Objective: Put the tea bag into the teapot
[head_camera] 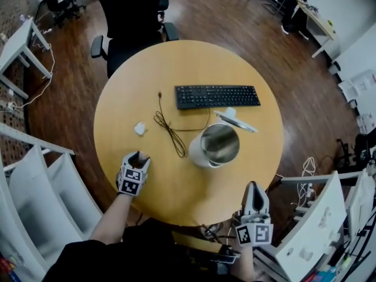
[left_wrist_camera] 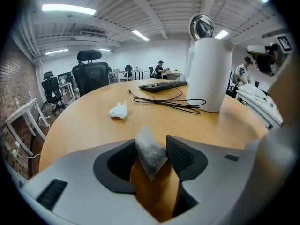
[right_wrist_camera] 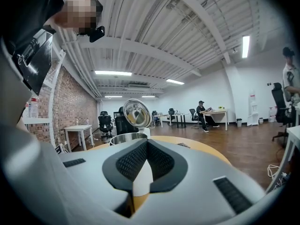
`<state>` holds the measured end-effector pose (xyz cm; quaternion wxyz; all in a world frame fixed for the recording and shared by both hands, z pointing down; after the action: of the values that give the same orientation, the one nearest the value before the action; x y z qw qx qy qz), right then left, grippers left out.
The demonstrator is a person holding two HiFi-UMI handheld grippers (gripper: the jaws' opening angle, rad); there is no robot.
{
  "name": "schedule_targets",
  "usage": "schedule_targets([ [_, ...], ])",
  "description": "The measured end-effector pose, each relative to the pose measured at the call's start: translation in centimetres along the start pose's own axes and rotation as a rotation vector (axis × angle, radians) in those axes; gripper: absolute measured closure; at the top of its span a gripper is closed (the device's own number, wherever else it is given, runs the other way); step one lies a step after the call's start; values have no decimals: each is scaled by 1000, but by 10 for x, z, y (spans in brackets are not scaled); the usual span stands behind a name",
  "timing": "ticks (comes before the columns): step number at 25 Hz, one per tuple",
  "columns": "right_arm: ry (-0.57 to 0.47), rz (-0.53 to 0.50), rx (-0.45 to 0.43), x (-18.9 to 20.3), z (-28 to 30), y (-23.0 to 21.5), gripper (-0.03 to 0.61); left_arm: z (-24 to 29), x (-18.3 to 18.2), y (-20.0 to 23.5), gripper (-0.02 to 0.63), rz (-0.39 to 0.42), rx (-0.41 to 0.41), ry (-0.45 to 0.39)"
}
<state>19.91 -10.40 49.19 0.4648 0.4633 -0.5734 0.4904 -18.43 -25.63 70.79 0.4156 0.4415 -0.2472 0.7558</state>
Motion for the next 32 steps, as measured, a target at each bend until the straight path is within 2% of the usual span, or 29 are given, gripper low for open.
schedule_targets([
  [4, -16, 4, -24, 0, 4, 1, 578, 3, 2, 2, 482, 2, 22, 32],
  [6, -20, -2, -40, 0, 4, 0, 578, 3, -1, 2, 491, 13, 31, 49],
  [8, -26, -6, -54, 0, 4, -2, 578, 1, -14, 0, 506, 19, 29, 20],
  [14, -79, -17, -100, -14, 14, -3, 578, -14, -83, -24, 509, -38, 52, -211],
  [19, -125, -30, -163, -25, 19, -9, 578, -44, -136, -44, 509, -39, 67, -396],
  [25, -210, -15, -213, -37, 39, -14, 578, -86, -197, -42, 509, -42, 35, -633],
  [28, -247, 45, -203, -45, 34, -19, 578, -107, -215, -49, 509, -29, 31, -706],
  [32, -275, 84, -209, -51, 35, -28, 578, -113, -228, -56, 510, -15, 21, -753],
])
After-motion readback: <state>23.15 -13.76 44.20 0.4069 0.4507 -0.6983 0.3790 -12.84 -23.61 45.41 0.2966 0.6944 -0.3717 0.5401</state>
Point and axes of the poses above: the fingertips, and each gripper's own axes: z forward along the fingers, y to its left, x out of its underside, the point moved 7 cm from there along -z, backward along the fingers, and after that the axes turned 14 degrees about -y, right-handed, at the moved point
